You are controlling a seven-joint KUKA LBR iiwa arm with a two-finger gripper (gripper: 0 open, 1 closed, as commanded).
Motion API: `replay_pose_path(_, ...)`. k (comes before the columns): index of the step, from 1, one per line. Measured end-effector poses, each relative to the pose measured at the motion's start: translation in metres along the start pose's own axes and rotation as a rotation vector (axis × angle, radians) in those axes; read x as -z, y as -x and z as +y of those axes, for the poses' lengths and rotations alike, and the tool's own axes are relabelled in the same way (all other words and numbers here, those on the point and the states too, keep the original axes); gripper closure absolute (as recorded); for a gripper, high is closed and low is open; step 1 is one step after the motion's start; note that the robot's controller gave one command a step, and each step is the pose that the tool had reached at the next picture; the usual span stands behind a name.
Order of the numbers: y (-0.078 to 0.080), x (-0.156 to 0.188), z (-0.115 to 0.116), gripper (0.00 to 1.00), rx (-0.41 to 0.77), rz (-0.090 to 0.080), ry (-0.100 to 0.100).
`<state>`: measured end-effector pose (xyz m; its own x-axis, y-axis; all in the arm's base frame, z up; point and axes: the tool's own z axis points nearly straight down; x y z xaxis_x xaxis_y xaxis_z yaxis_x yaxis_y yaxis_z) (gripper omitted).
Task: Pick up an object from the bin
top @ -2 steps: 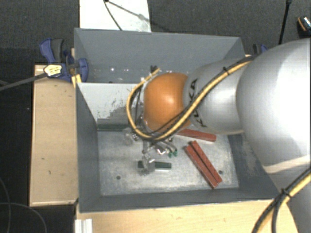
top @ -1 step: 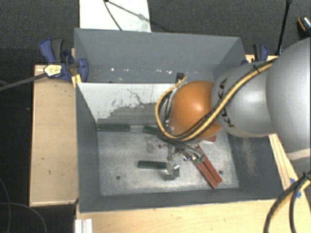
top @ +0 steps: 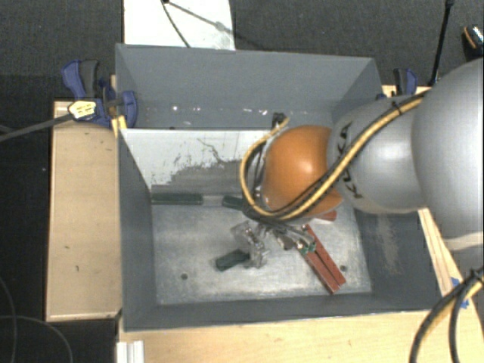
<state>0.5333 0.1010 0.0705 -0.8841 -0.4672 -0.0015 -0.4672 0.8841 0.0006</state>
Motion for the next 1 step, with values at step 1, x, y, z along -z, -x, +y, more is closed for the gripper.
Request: replay_pose_path(1,0.0047,0.1677,0.0153,1.00,-0.030,-0.010,-0.003)
